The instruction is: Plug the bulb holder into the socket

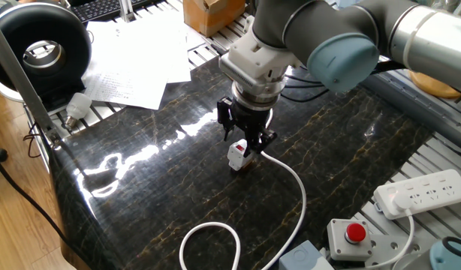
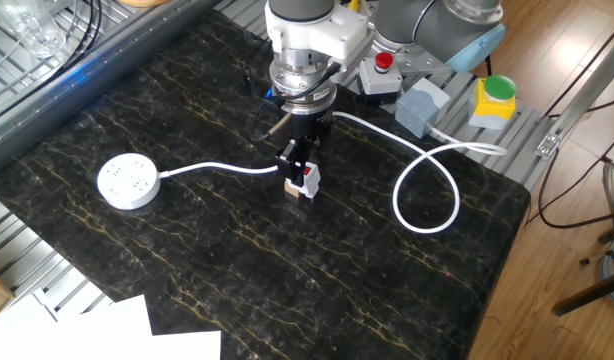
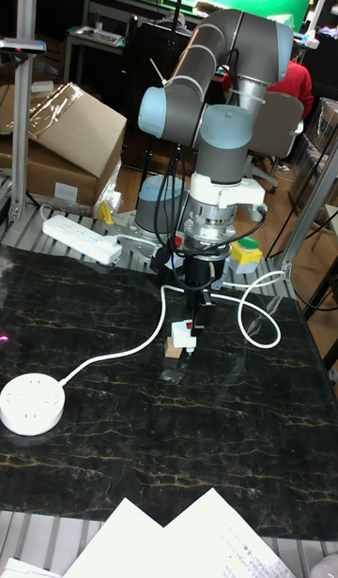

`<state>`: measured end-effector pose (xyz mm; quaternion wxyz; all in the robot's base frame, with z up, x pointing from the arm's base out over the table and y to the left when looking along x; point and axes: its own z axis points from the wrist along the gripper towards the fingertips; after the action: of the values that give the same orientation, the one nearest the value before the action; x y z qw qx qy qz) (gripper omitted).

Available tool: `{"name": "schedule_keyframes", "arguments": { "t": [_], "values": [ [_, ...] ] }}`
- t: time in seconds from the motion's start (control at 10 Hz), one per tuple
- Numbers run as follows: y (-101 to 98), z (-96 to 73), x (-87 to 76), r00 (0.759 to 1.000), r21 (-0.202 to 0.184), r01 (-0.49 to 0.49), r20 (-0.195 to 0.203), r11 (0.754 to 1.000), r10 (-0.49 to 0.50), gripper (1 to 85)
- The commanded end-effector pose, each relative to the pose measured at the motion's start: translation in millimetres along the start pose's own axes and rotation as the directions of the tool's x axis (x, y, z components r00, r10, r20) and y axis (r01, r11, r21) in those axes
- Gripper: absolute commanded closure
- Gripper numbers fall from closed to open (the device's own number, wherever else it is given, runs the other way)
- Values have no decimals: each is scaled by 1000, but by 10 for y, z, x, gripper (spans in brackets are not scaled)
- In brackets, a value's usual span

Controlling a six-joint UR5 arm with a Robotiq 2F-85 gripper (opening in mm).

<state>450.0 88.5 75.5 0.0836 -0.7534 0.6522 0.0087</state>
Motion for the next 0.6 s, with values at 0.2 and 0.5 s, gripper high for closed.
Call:
{"name": "schedule_keyframes", "arguments": {
  "t": [0.2, 0.5],
  "values": [
    [28, 0, -5, 1000, 5, 3, 17, 1000, -3, 327],
    [24, 32, -13, 999, 8, -22, 25, 1000, 22, 360]
  ]
}}
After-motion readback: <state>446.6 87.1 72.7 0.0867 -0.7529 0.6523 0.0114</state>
